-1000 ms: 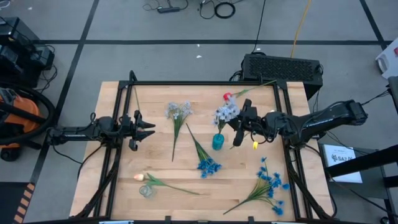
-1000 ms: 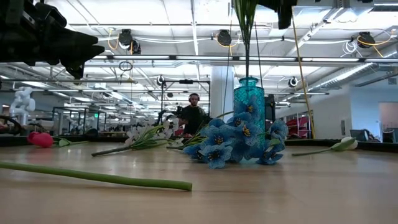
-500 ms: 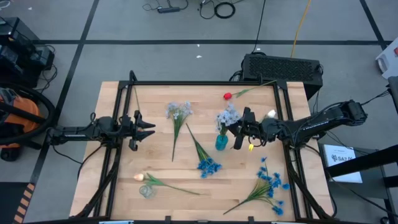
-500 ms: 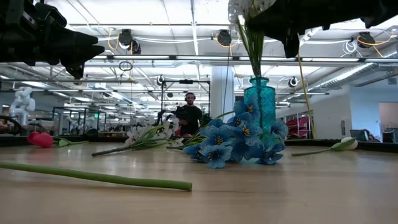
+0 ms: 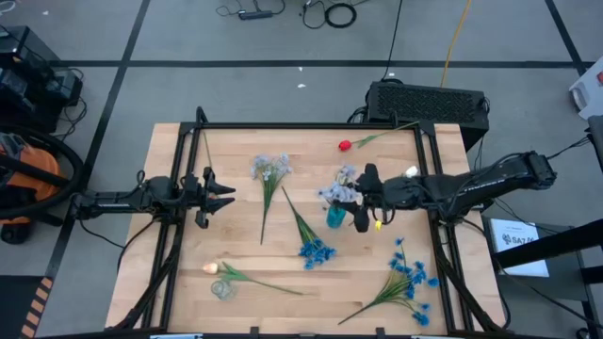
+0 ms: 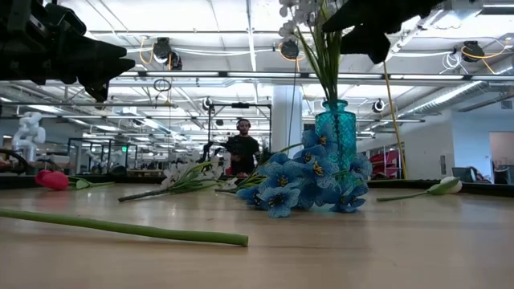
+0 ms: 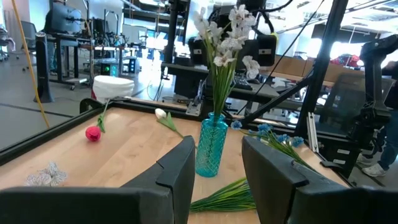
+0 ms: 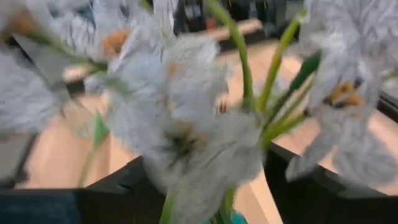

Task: Sort flowers into vase by color
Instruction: Put the right white flowers into the blue flower vase, then put the left red flower into the transparent flower vase

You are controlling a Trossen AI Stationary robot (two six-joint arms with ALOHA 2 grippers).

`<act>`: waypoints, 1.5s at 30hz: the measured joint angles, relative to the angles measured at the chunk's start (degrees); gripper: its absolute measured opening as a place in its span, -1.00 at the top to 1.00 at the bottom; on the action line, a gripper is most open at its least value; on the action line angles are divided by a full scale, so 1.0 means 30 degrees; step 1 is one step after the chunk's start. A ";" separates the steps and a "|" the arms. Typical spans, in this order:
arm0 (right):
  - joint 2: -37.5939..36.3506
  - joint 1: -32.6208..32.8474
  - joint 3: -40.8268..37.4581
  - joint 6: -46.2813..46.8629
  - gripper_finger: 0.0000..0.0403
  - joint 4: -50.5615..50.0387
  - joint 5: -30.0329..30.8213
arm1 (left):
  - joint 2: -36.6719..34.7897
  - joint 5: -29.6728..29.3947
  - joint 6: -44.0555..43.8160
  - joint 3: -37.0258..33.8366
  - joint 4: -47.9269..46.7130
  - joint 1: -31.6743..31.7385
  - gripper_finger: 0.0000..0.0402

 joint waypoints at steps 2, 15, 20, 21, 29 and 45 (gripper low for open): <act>0.0000 0.0000 0.1266 -0.0002 -0.24 -0.2253 -0.0005 | 0.0000 0.0000 -0.0003 -0.0003 0.0000 0.0000 0.31; -0.0015 0.0000 0.6777 0.3466 -0.26 -1.4679 -0.1006 | 0.0000 0.0000 -0.0002 -0.0003 0.0000 0.0000 0.31; -0.0007 0.0011 0.6810 0.9779 -0.21 -1.9256 -0.1085 | 0.0000 0.0000 -0.0006 -0.0002 -0.0001 0.0000 0.31; -0.0007 0.0021 0.6804 1.0987 -0.18 -2.0145 -0.1209 | 0.0000 0.0000 0.0000 0.0004 0.0000 0.0000 0.31; -0.0007 0.1163 0.5242 1.9045 0.56 -2.1466 -0.2336 | 0.0000 0.0000 -0.0006 0.0001 -0.0006 0.0000 0.31; 0.0007 0.4082 0.1004 2.9230 0.90 -1.7569 -0.2415 | 0.0004 0.0002 -0.1294 0.0001 0.0195 0.0000 0.31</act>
